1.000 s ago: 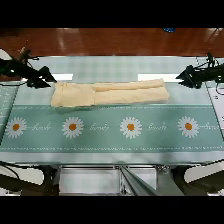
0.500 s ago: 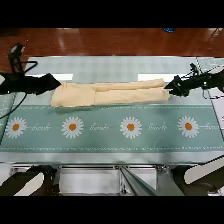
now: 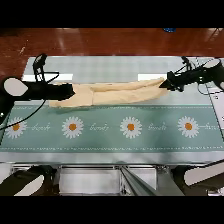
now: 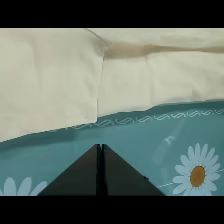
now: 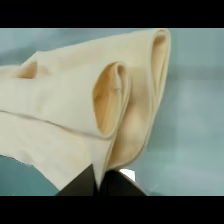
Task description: Fold the shirts.
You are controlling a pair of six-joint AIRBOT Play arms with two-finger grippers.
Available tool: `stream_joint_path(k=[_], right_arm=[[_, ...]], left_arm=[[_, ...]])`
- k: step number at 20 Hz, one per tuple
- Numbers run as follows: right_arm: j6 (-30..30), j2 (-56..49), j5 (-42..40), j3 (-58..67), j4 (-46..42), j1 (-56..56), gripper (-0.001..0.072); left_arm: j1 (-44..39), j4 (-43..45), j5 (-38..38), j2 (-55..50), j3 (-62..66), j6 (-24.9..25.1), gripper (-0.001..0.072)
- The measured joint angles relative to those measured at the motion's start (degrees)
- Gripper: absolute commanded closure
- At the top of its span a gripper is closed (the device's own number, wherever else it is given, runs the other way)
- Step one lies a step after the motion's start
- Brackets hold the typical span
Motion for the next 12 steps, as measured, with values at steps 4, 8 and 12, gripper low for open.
stream_joint_path(k=[4,8,12], right_arm=[[-1.6,17.35,2.1,-9.22,-8.31,-1.84,0.0693],[-2.69,37.79,2.91,-20.74,-8.48,-2.89,0.0693],[-1.38,54.34,3.61,-28.0,-4.35,-3.17,0.0693]], left_arm=[[-5.33,-10.34,4.94,-6.25,1.81,5.09,0.0687],[-15.91,-16.13,5.55,-19.23,12.46,8.04,0.0687],[-26.62,-17.88,2.99,-33.2,26.64,6.29,0.0687]])
